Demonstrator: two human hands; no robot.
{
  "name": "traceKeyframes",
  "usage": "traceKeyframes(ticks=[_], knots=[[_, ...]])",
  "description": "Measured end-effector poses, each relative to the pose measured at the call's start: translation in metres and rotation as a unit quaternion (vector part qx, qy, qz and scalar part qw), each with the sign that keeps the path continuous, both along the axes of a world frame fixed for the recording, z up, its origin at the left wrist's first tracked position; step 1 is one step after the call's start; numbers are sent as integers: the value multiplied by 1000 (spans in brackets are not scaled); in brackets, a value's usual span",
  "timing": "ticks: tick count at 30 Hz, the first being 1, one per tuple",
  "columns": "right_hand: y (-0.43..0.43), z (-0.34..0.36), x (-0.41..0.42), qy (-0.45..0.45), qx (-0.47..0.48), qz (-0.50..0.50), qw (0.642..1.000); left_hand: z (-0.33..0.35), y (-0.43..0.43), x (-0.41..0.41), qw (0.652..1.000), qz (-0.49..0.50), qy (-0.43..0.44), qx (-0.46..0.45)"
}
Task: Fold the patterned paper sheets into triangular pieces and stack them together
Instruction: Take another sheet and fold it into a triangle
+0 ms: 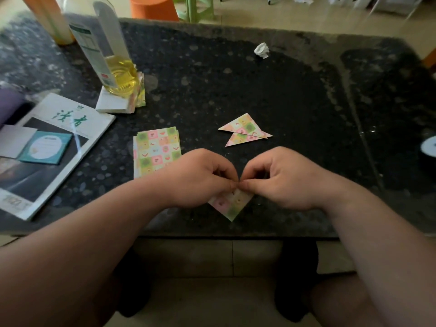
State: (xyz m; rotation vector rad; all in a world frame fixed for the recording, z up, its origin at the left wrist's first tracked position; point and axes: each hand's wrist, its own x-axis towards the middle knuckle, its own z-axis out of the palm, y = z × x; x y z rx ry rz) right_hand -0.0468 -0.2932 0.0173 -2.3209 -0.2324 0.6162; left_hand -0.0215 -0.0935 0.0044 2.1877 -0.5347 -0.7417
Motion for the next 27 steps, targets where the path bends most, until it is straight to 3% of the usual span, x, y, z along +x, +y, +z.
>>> traceKeyframes(ticks=[11,16,17,21,24,27], knots=[[-24,12,6,-19,1,-17,1000,5,21,12,998,-4,-48,48],[-49,20,9,-31,1,-68,997,7,53,27,975,14,-74,211],[-50,21,9,-20,-10,-65,998,7,53,27,976,23,-77,203],[-25,15,7,13,-77,5,997,13,21,12,998,42,-47,28],[-12,12,9,-1,-57,-24,998,17,0,5,998,-27,-25,47],[-15,15,12,-11,30,-112,993,14,-2,10,998,-4,-16,53]])
